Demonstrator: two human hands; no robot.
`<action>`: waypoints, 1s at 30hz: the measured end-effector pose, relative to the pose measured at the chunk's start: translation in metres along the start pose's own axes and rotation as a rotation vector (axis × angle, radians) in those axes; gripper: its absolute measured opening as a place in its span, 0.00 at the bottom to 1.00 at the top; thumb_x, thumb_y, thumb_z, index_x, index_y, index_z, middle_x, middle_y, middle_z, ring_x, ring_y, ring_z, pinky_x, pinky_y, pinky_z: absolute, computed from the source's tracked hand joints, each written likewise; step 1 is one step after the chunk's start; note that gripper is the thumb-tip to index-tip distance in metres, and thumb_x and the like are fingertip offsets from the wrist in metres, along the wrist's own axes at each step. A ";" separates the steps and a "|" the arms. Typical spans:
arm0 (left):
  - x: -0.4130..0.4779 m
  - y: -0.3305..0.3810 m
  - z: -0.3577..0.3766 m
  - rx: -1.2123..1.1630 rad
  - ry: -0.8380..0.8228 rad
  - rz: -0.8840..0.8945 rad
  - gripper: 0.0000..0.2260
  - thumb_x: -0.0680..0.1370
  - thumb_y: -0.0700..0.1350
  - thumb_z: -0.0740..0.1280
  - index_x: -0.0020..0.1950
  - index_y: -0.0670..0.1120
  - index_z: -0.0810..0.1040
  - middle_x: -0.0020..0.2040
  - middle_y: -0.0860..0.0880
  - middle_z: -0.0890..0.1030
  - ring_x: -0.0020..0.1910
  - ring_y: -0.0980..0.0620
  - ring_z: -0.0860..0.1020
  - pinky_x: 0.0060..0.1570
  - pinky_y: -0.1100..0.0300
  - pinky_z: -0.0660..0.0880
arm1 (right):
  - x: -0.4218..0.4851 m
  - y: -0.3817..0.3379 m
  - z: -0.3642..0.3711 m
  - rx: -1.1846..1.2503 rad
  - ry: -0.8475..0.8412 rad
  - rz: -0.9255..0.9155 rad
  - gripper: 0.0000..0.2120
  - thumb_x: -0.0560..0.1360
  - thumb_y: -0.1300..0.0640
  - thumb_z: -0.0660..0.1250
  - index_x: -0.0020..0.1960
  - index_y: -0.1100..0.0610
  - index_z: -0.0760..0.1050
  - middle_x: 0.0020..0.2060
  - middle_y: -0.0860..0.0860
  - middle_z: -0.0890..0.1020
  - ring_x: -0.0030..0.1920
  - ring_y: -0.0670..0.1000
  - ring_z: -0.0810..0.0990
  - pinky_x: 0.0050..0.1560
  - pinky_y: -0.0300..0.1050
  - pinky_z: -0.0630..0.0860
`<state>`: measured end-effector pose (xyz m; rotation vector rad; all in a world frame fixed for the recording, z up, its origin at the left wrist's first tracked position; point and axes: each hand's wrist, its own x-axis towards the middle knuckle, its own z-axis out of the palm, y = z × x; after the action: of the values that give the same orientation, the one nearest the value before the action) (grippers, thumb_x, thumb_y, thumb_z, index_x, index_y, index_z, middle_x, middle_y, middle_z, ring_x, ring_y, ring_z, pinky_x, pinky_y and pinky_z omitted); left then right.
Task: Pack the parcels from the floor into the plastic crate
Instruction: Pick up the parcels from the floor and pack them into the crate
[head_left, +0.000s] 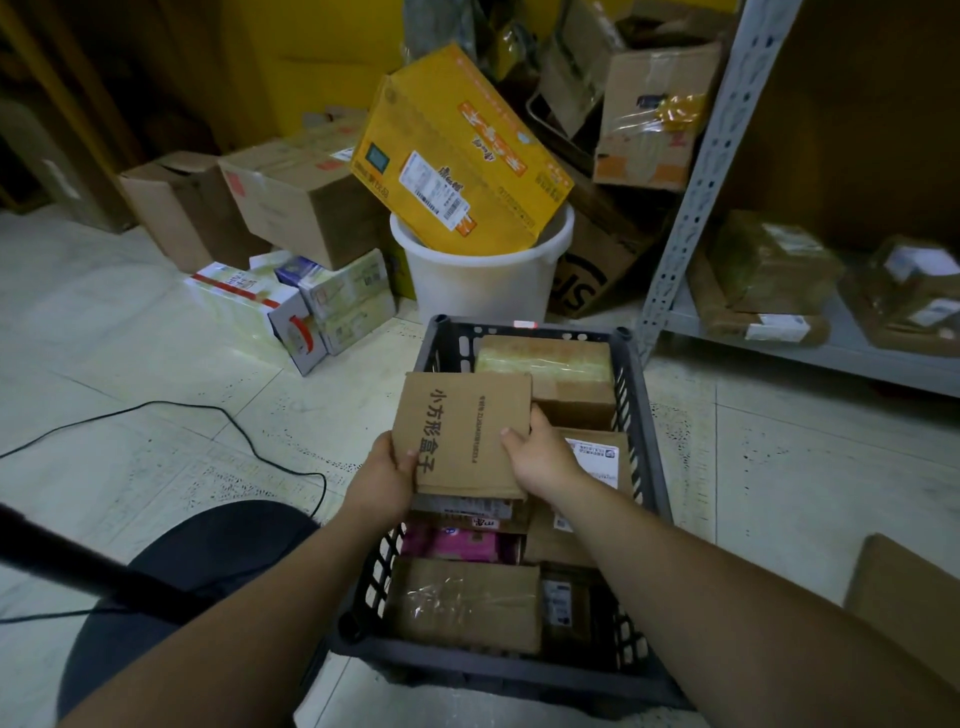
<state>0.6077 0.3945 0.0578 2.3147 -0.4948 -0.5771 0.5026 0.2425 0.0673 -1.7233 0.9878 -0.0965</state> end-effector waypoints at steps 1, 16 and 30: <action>0.001 -0.001 0.000 0.019 -0.014 -0.005 0.15 0.82 0.50 0.55 0.66 0.45 0.67 0.60 0.44 0.77 0.57 0.43 0.76 0.56 0.52 0.72 | 0.000 0.001 0.002 -0.018 0.005 0.010 0.24 0.81 0.50 0.57 0.76 0.49 0.57 0.68 0.52 0.72 0.66 0.55 0.72 0.62 0.52 0.71; 0.022 -0.007 0.008 0.095 -0.120 0.109 0.25 0.81 0.47 0.52 0.77 0.54 0.48 0.65 0.45 0.72 0.60 0.45 0.73 0.62 0.47 0.71 | 0.013 0.008 0.008 -0.188 0.080 0.095 0.23 0.83 0.49 0.51 0.77 0.49 0.54 0.66 0.56 0.73 0.62 0.58 0.74 0.60 0.51 0.72; 0.019 -0.016 0.012 0.315 -0.155 0.160 0.26 0.83 0.47 0.51 0.78 0.43 0.44 0.78 0.44 0.50 0.76 0.46 0.52 0.74 0.52 0.53 | 0.011 0.007 0.007 -0.286 -0.007 0.131 0.20 0.82 0.54 0.52 0.73 0.54 0.60 0.57 0.55 0.76 0.45 0.51 0.73 0.46 0.44 0.68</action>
<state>0.6205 0.3897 0.0336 2.5040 -0.8908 -0.6407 0.5096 0.2402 0.0540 -1.9086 1.1490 0.1425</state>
